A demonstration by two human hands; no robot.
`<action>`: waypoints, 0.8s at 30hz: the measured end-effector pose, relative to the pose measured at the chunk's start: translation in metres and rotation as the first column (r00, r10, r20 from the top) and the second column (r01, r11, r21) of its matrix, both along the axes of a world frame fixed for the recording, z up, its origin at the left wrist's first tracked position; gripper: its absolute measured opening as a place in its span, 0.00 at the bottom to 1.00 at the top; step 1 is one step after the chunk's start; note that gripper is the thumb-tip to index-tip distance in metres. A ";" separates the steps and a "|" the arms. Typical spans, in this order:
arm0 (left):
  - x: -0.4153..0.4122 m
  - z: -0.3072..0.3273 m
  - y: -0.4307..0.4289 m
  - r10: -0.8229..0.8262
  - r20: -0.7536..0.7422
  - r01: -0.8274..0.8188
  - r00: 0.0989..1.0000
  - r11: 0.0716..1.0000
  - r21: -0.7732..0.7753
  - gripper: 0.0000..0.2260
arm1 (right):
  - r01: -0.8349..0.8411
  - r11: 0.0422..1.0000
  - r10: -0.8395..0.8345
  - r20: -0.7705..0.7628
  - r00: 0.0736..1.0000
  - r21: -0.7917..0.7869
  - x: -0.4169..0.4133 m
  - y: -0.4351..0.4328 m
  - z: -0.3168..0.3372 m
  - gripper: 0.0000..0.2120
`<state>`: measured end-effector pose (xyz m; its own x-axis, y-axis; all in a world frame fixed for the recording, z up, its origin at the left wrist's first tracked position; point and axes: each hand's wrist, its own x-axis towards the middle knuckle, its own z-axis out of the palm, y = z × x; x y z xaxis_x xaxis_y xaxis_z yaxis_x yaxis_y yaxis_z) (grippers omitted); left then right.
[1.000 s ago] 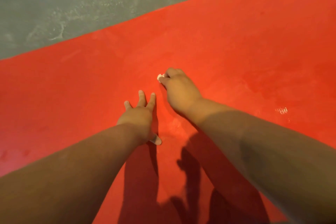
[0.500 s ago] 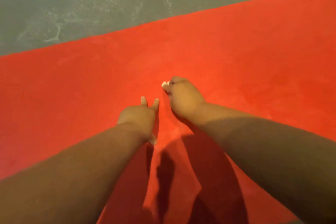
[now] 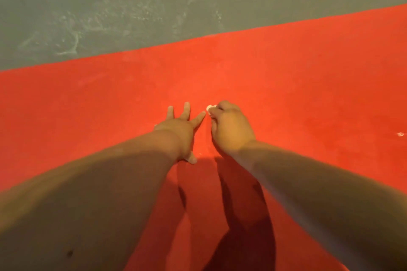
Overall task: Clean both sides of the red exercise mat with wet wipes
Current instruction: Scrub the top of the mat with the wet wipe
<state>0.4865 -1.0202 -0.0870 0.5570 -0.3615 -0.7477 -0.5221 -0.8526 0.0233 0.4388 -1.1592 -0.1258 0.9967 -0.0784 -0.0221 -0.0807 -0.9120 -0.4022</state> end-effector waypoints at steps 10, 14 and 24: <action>0.006 0.007 0.005 -0.022 0.027 0.023 0.999 0.999 -0.038 0.59 | 0.435 0.891 -0.454 -0.302 0.838 -0.132 0.013 -0.086 0.022 0.13; 0.037 0.010 -0.002 0.063 0.228 -0.026 0.972 0.986 -0.164 0.51 | 0.164 0.985 -0.170 -0.218 0.961 -0.049 0.003 -0.057 0.025 0.12; 0.079 -0.006 -0.027 0.010 0.147 -0.003 0.989 0.999 -0.047 0.61 | 0.520 0.854 -0.519 -0.048 0.854 0.024 0.052 -0.138 0.002 0.11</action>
